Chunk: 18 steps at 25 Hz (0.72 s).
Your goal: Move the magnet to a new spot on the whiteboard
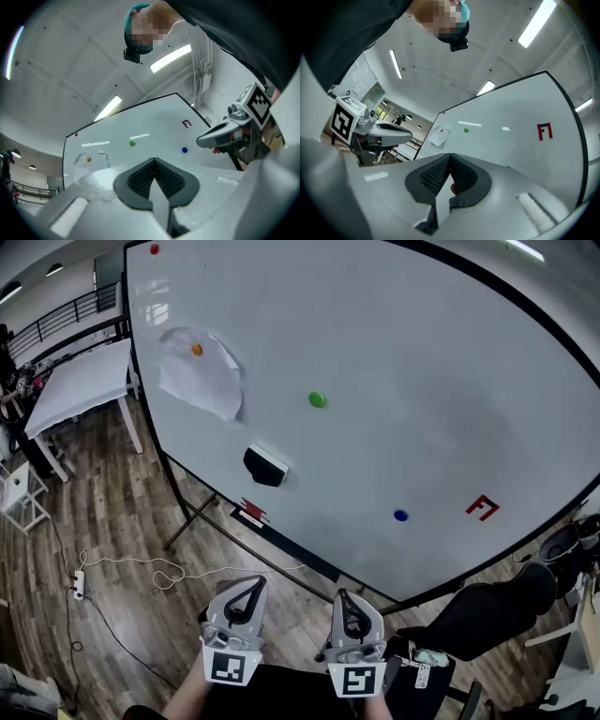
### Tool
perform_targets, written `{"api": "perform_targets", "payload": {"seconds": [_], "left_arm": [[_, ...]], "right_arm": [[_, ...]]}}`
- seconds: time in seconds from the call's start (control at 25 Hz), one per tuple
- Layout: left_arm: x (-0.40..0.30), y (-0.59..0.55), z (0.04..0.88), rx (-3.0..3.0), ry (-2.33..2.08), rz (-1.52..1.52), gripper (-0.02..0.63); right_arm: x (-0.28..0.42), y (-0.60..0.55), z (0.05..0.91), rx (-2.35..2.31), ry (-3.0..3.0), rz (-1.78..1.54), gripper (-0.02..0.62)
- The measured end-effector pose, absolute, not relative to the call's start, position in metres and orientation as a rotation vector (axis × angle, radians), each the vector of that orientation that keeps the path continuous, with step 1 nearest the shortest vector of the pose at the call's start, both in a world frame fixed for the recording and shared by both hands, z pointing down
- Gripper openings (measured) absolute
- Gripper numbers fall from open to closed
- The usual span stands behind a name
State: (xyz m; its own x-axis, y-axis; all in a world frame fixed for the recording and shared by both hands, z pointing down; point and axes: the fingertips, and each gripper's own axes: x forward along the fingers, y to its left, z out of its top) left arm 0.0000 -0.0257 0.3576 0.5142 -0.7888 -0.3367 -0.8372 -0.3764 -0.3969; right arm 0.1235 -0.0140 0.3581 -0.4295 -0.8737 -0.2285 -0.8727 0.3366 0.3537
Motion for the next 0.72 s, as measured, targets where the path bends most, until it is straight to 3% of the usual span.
{"api": "perform_targets", "payload": {"seconds": [0.72], "left_arm": [[-0.047, -0.14, 0.353, -2.381, 1.052, 0.255, 0.002]], "right_arm": [[0.064, -0.091, 0.355, 1.947, -2.305, -0.721, 0.002]]}}
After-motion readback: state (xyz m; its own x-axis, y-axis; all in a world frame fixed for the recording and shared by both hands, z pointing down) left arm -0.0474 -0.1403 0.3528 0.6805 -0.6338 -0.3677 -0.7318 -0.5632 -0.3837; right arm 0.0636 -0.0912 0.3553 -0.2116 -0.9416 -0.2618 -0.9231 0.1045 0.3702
